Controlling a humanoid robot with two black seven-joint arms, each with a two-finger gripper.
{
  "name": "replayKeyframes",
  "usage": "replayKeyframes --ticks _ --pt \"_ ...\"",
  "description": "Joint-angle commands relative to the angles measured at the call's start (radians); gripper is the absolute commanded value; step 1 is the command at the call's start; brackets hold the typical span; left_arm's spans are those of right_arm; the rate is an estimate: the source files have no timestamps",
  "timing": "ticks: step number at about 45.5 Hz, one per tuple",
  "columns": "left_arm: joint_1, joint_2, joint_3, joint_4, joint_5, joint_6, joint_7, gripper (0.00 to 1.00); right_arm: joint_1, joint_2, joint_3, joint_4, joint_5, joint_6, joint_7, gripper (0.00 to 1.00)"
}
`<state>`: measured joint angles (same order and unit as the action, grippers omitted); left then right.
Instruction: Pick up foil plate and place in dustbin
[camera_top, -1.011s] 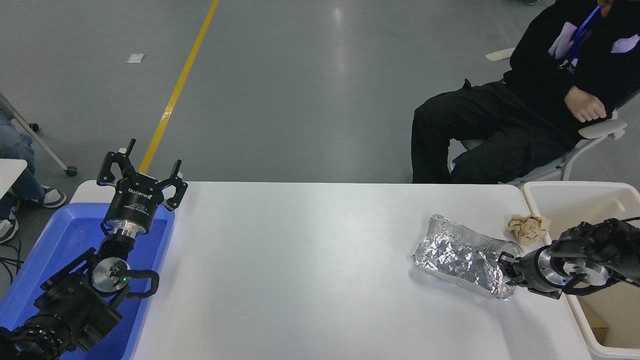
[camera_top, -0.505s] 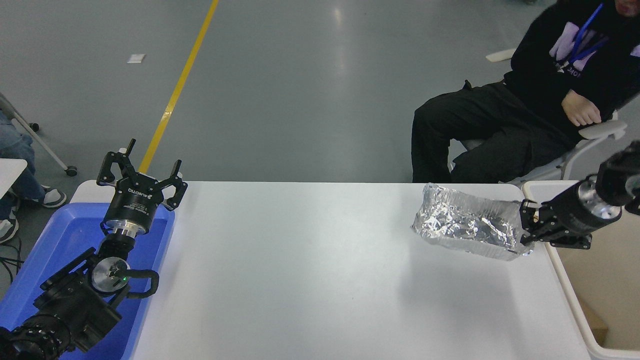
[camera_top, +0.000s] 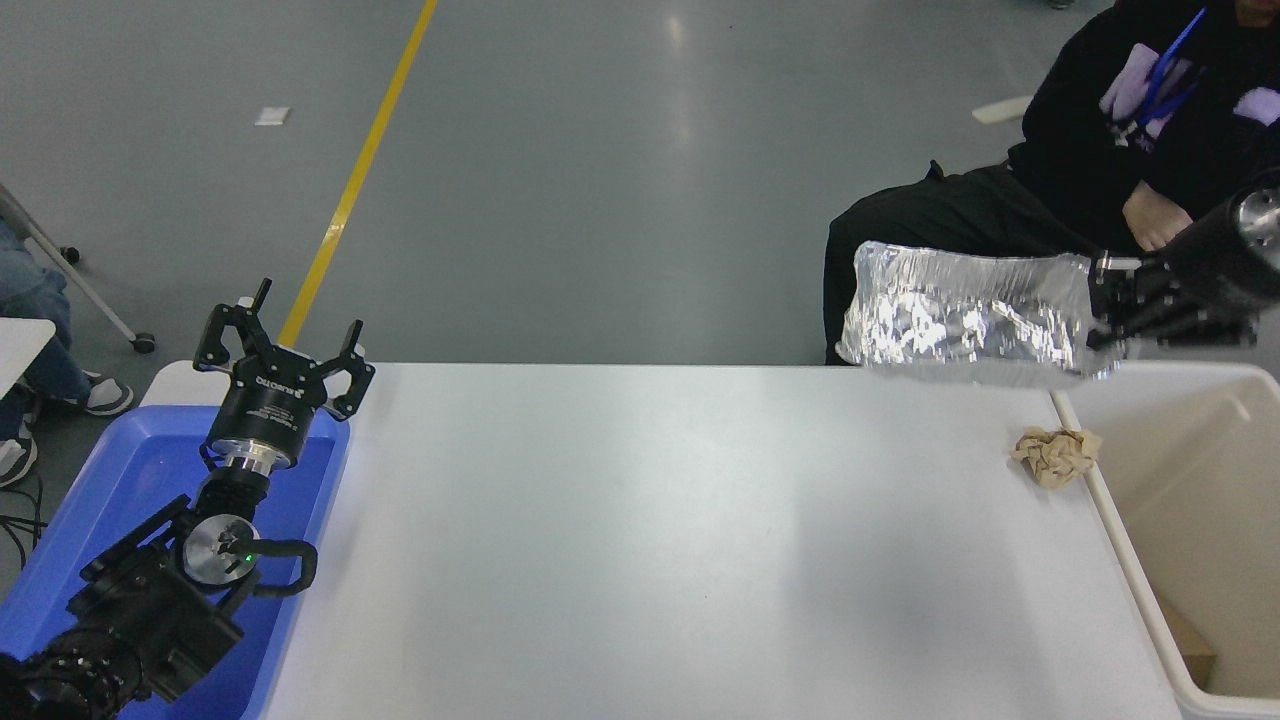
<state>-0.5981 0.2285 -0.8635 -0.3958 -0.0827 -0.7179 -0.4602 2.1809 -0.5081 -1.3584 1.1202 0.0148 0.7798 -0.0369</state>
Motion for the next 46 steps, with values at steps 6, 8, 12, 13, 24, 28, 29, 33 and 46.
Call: replayKeyframes --ticks 6,8,12,13,24,28,29,33,46 --pt "0.0 0.0 0.0 0.0 0.0 0.0 0.0 0.98 -0.108 -0.084 -0.057 -0.106 -0.021 0.006 -0.001 0.0" --pt "0.0 0.0 0.0 0.0 0.0 0.0 0.0 0.98 -0.174 -0.147 -0.047 -0.149 -0.016 0.006 -0.001 0.0" --pt "0.0 0.0 0.0 0.0 0.0 0.0 0.0 0.98 -0.283 -0.234 -0.025 -0.213 -0.016 0.006 0.0 0.0" --pt "0.0 0.0 0.0 0.0 0.0 0.0 0.0 0.98 -0.309 -0.248 -0.018 -0.226 -0.016 0.006 0.0 0.0" --pt "0.0 0.0 0.0 0.0 0.0 0.0 -0.002 0.98 -0.579 -0.369 0.097 -0.257 0.033 -0.204 -0.001 0.0" --pt "0.0 0.0 0.0 0.0 0.0 0.0 -0.002 0.98 -0.69 -0.388 0.171 -0.27 0.099 -0.327 -0.001 0.0" --pt "0.0 0.0 0.0 0.0 0.0 0.0 -0.002 0.98 -0.722 -0.392 0.191 -0.273 0.122 -0.361 -0.001 0.0" --pt "0.0 0.0 0.0 0.0 0.0 0.0 -0.002 0.98 -0.876 -0.4 0.298 -0.296 0.203 -0.497 0.0 0.0" --pt "0.0 0.0 0.0 0.0 -0.002 0.0 -0.002 0.98 -1.289 -0.305 0.66 -0.546 0.237 -0.622 -0.001 0.0"
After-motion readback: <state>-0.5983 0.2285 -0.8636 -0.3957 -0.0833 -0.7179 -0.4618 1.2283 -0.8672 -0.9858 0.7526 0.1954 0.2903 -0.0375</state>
